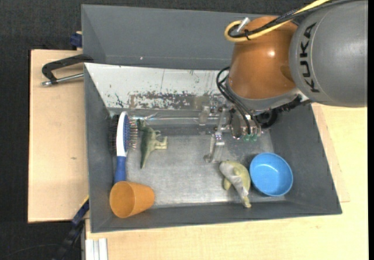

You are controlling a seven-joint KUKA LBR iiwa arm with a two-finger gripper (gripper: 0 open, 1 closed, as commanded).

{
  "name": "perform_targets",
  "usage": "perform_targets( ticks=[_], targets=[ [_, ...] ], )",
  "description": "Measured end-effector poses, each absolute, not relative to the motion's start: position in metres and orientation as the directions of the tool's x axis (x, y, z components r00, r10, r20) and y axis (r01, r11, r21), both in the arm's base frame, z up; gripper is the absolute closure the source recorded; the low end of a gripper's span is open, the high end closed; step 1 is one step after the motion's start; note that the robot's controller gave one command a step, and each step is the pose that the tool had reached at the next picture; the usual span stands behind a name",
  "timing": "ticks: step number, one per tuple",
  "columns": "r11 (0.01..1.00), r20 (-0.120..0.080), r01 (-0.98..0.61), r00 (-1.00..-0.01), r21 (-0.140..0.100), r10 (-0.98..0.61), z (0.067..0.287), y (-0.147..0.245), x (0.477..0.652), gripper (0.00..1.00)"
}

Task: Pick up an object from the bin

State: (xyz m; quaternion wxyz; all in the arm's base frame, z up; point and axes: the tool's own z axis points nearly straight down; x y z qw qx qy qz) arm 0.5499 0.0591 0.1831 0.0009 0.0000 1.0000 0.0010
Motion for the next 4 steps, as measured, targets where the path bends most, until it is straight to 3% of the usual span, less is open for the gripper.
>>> perform_targets(
  ticks=[1, 2, 3, 4],
  targets=[
    [1.000, -0.008, 0.005, -1.000, 0.007, 0.005, 0.178, 0.164, 0.588, 0.00],
    [0.935, -0.003, -0.355, -0.935, 0.001, -0.355, 0.078, 0.165, 0.596, 0.00],
    [0.935, -0.008, -0.355, -0.935, 0.001, -0.355, 0.081, 0.165, 0.597, 1.00],
    [0.904, -0.015, -0.427, -0.904, -0.001, -0.427, 0.222, 0.179, 0.593, 1.00]
  ],
)
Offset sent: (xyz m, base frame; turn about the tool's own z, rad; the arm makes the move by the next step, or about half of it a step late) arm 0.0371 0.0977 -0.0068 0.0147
